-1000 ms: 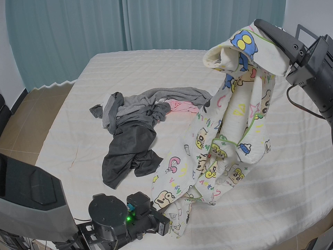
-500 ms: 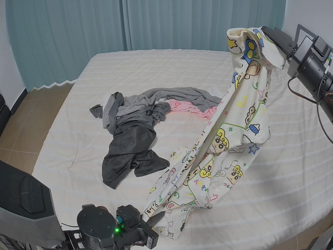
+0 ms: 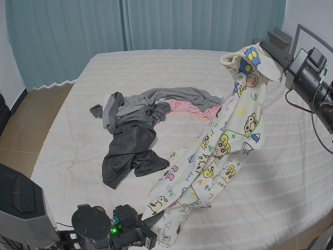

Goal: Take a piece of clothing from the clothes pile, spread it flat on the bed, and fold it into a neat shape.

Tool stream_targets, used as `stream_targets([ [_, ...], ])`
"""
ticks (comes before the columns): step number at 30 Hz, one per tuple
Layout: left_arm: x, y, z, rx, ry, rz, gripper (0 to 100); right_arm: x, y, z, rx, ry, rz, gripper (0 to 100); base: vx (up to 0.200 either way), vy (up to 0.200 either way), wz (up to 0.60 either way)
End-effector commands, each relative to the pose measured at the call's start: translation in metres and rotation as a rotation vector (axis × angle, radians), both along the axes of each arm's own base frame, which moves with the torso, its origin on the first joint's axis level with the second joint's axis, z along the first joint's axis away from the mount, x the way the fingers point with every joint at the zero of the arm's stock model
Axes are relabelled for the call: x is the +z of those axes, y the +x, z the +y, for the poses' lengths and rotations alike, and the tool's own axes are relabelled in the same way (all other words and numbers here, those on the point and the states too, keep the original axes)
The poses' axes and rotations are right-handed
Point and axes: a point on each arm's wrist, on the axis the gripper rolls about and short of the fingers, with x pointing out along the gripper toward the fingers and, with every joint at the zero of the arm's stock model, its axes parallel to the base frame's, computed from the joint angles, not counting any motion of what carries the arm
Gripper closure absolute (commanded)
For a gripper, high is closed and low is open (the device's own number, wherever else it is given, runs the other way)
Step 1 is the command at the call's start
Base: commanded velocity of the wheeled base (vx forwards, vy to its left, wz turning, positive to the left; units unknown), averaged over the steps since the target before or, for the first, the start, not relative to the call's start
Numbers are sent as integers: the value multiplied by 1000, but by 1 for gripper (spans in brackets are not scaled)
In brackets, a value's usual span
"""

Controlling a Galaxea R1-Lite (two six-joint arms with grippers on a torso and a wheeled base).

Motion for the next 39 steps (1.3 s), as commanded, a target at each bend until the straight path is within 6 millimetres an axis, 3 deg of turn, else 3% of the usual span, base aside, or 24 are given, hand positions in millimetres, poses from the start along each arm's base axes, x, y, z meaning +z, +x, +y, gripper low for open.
stream_targets([
  [1, 4, 1, -1, 1, -27, -18, 0, 1, -23, 0, 52, 23, -1, 100, 0, 0, 0],
  [11, -12, 10, -14, 10, -8, 22, 0, 14, -62, 16, 218, 63, -42, 100, 0, 0, 0],
  [16, -20, 4, -19, -21, 18, 43, 0, 19, -74, 29, 300, 63, -46, 100, 0, 0, 0],
  [21, -22, -5, -24, -63, 27, 50, 0, 26, -73, 37, 322, 53, -31, 100, 0, 0, 0],
  [27, -18, -24, -28, -119, -14, 84, 0, 31, -57, 51, 314, 57, -30, 100, 0, 0, 0],
  [35, -13, -22, -35, -103, -44, 60, 0, 24, -48, 60, 315, 40, -2, 100, 0, 0, 0],
  [39, -8, -19, -54, -75, -94, 15, 0, 23, -50, 67, 335, 41, 5, 100, 0, 0, 0],
])
